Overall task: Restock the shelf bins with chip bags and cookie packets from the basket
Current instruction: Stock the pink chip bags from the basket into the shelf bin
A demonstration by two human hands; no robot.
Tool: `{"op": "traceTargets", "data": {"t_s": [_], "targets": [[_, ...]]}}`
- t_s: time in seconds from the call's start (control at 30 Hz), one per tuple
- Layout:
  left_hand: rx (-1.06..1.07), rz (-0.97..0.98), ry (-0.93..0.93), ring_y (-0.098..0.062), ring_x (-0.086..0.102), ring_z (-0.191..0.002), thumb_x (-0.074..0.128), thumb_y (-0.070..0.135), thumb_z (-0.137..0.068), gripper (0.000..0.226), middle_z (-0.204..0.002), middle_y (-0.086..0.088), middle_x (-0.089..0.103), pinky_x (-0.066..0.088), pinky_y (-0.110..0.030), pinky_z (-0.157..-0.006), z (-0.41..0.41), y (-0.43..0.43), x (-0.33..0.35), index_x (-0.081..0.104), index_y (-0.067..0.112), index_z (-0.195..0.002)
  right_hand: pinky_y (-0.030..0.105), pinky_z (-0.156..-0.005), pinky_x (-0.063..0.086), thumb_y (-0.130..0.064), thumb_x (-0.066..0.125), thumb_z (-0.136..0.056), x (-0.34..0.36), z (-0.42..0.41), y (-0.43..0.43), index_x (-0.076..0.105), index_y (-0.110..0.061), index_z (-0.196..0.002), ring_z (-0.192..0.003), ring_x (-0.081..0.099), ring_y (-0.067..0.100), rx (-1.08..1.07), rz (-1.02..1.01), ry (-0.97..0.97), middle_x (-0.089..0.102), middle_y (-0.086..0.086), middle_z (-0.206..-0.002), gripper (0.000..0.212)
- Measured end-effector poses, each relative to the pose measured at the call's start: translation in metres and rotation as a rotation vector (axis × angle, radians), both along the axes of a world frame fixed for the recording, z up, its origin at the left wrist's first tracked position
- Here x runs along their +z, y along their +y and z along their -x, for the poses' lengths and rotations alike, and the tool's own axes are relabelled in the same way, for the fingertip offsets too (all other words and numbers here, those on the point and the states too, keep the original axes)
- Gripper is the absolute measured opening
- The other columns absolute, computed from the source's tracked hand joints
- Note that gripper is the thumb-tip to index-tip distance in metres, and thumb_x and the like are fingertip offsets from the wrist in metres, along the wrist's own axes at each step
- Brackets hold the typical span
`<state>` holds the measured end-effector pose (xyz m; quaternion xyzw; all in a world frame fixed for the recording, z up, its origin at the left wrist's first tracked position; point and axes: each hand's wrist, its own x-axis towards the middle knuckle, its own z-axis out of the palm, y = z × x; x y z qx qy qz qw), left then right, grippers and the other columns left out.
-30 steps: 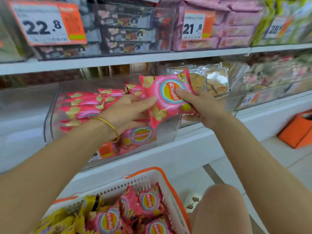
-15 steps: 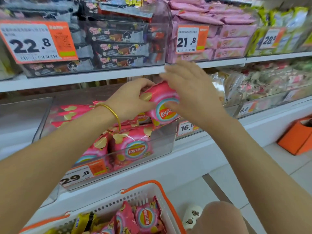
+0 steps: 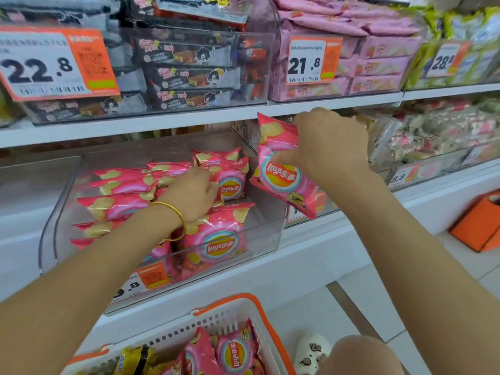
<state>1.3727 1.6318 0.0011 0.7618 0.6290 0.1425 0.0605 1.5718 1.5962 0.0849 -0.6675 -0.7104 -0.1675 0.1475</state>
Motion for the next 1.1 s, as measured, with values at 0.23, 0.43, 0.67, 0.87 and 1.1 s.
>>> {"op": "traceTargets", "data": {"t_s": [0.23, 0.43, 0.67, 0.87, 1.1], "targets": [[0.095, 0.339, 0.338, -0.032, 0.003, -0.145, 0.022, 0.059, -0.095, 0.073, -0.159, -0.011, 0.002, 0.011, -0.047, -0.117, 0.001, 0.018, -0.019, 0.01, 0.015, -0.151, 0.033, -0.063, 0.028, -0.055, 0.06, -0.084, -0.024, 0.042, 0.017, 0.053, -0.015, -0.11, -0.099, 0.059, 0.028, 0.107, -0.129, -0.003, 0.053, 0.004, -0.112, 0.048], [0.111, 0.384, 0.36, -0.03, -0.004, -0.146, 0.014, 0.061, -0.095, 0.073, -0.159, -0.011, -0.004, 0.006, -0.047, -0.118, 0.005, 0.009, -0.018, 0.006, 0.016, -0.152, 0.031, -0.065, 0.033, -0.049, 0.062, -0.085, -0.049, 0.055, 0.044, 0.051, -0.012, -0.117, -0.109, 0.058, 0.028, 0.025, -0.027, 0.051, 0.054, 0.006, -0.119, 0.05], [0.122, 0.382, 0.372, -0.03, -0.006, -0.145, 0.012, 0.056, -0.097, 0.071, -0.158, -0.013, -0.005, 0.005, -0.046, -0.118, 0.003, 0.006, -0.019, 0.005, 0.012, -0.151, 0.032, -0.066, 0.034, -0.031, 0.069, -0.086, -0.071, 0.06, 0.063, 0.053, -0.014, -0.116, -0.105, 0.06, 0.028, 0.085, 0.004, -0.094, 0.056, 0.005, -0.117, 0.038], [0.119, 0.408, 0.371, -0.03, -0.008, -0.145, 0.012, 0.056, -0.097, 0.071, -0.158, -0.014, -0.007, 0.005, -0.046, -0.118, 0.005, 0.002, -0.017, 0.004, 0.01, -0.151, 0.038, -0.084, 0.045, -0.027, 0.066, -0.087, -0.084, 0.064, 0.1, 0.048, -0.011, -0.126, -0.113, 0.053, 0.033, 0.288, 0.173, -0.043, 0.055, 0.011, -0.121, 0.046], [0.113, 0.395, 0.393, -0.03, -0.006, -0.145, 0.013, 0.056, -0.097, 0.071, -0.158, -0.015, -0.005, 0.006, -0.046, -0.118, 0.005, 0.001, -0.018, 0.005, 0.009, -0.151, 0.041, -0.09, 0.044, -0.031, 0.081, -0.071, -0.085, 0.055, 0.105, 0.034, -0.009, -0.13, -0.117, 0.049, 0.032, 0.372, 0.342, -0.175, 0.05, 0.013, -0.127, 0.079]]}}
